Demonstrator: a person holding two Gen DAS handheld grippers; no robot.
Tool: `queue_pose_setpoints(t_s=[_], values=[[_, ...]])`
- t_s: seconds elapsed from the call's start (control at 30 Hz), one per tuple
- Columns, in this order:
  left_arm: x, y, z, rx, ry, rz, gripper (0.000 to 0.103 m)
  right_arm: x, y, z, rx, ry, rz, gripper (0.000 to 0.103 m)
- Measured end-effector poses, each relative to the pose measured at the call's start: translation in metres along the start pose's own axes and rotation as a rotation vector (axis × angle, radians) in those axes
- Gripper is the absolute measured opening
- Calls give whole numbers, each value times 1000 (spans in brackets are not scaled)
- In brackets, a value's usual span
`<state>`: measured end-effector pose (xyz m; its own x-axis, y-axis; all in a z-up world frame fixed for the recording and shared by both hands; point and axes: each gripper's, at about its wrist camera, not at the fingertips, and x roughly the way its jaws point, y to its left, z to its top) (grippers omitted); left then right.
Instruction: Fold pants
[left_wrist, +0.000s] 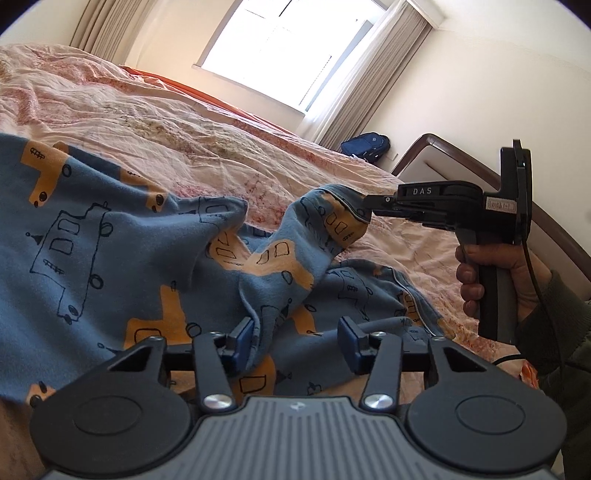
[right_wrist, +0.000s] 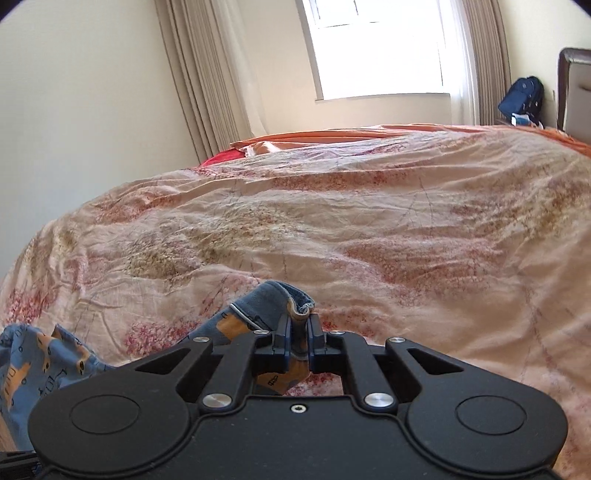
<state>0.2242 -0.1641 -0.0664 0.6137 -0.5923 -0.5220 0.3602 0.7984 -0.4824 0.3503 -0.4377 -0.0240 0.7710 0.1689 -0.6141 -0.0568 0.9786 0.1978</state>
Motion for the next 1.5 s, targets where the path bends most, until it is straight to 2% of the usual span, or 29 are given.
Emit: queue_pose_setpoints(t_s=[0.07,0.13,0.17,0.23,0.3,0.43,0.47,0.5,0.57,0.6,0.63,0.7,0.9,1.07,1.17,1.2,1.27,1.33,1.4,1.5], values=[[1,0,0,-1,4,2,52,0,13,5,-48,-4,-44,29],[2,1,0,-6,11,2,52,3,24,8,-85,-12,-65,66],[3,2,0,-11,16,3,52,5,30,9,-94,-17,-66,71],[4,3,1,-17,21,4,52,11,40,11,-97,-26,-84,73],[3,3,1,-16,22,7,52,17,51,12,-99,-22,-63,73],[4,2,1,-9,25,13,52,41,77,8,-134,64,-46,74],[4,2,1,-8,24,15,52,46,83,6,-163,87,-69,73],[4,2,1,-7,22,18,52,51,89,2,-199,103,-98,68],[4,2,0,-4,22,21,51,56,93,-4,-255,116,-152,46],[4,2,0,-3,23,28,47,56,91,-6,-261,119,-165,24],[4,2,1,-3,24,33,46,53,88,-7,-251,118,-165,10],[4,1,0,2,26,34,39,45,80,-10,-222,103,-139,3],[3,-1,-2,31,37,38,30,-19,52,-32,-132,-58,-123,2],[5,-4,-4,59,58,49,29,-63,18,-76,16,-116,-115,3],[5,-5,-4,65,62,53,29,-67,1,-102,92,-79,-126,14],[5,-5,-4,65,63,55,29,-68,-2,-110,114,-70,-132,22],[5,-6,-4,68,65,57,29,-74,-6,-120,150,-75,-142,25],[6,-7,-4,73,66,62,29,-83,-8,-124,171,-102,-142,50],[6,-7,-4,74,65,63,29,-90,-7,-124,176,-136,-147,64],[5,-6,-5,67,66,61,29,-101,-4,-121,196,-181,-127,78]])
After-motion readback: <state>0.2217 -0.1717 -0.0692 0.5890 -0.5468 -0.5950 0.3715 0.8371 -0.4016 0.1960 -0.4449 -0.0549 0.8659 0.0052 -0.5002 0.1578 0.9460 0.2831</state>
